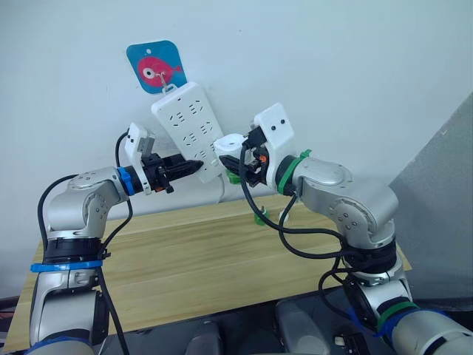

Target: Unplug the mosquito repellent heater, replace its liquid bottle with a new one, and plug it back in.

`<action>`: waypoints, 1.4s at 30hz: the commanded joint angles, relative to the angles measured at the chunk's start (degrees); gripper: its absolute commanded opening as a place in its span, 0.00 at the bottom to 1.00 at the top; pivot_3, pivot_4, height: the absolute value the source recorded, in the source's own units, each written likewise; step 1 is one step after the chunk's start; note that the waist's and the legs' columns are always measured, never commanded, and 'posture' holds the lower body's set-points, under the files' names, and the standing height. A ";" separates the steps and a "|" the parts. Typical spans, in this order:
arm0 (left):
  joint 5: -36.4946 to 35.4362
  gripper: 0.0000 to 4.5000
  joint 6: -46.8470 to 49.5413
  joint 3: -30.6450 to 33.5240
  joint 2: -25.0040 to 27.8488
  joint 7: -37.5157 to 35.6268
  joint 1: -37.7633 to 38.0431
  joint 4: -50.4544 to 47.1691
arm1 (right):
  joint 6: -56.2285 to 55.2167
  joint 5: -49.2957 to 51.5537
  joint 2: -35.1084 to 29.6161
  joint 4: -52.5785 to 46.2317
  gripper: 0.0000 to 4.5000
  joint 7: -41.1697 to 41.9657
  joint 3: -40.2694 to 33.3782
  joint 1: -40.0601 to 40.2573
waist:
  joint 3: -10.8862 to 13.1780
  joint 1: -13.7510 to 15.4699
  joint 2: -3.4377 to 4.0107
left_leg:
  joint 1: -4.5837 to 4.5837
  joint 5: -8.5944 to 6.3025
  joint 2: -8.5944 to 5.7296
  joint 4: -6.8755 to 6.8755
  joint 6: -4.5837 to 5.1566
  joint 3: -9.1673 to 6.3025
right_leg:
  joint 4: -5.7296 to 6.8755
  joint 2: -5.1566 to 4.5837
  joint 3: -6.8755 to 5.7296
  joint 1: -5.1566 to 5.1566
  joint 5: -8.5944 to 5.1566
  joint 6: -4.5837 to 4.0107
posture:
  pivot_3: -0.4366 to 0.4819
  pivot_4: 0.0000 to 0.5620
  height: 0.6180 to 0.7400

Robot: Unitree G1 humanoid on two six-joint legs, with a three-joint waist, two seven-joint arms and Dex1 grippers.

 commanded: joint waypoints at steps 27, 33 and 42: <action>-1.99 0.29 1.69 -0.41 0.63 -2.51 -1.40 -2.73 | -4.35 -4.55 -2.91 -1.05 0.65 3.02 3.35 -0.36 | -0.01 -0.09 0.00 | 0.01 0.00 0.00 0.01 0.00 0.00 | 0.02 0.00 0.00 0.00 0.00 0.00 | 0.22 0.23 1.00; -1.85 0.29 1.53 -0.54 0.84 -2.86 -1.37 -2.74 | -3.98 -4.71 -3.46 -1.57 0.65 3.98 2.70 0.09 | -0.01 -0.10 0.00 | 0.01 0.00 0.00 0.01 0.00 0.00 | 0.02 0.00 -0.01 0.00 0.00 0.00 | 0.22 0.23 1.00; -1.67 0.29 1.50 -0.64 0.87 -3.25 -1.35 -2.86 | -4.90 -5.25 -3.19 -1.26 0.65 3.54 2.40 0.19 | -0.02 -0.09 0.00 | 0.00 0.00 0.00 0.00 0.00 0.00 | -0.02 -0.02 0.00 0.00 0.00 0.00 | 0.22 0.22 1.00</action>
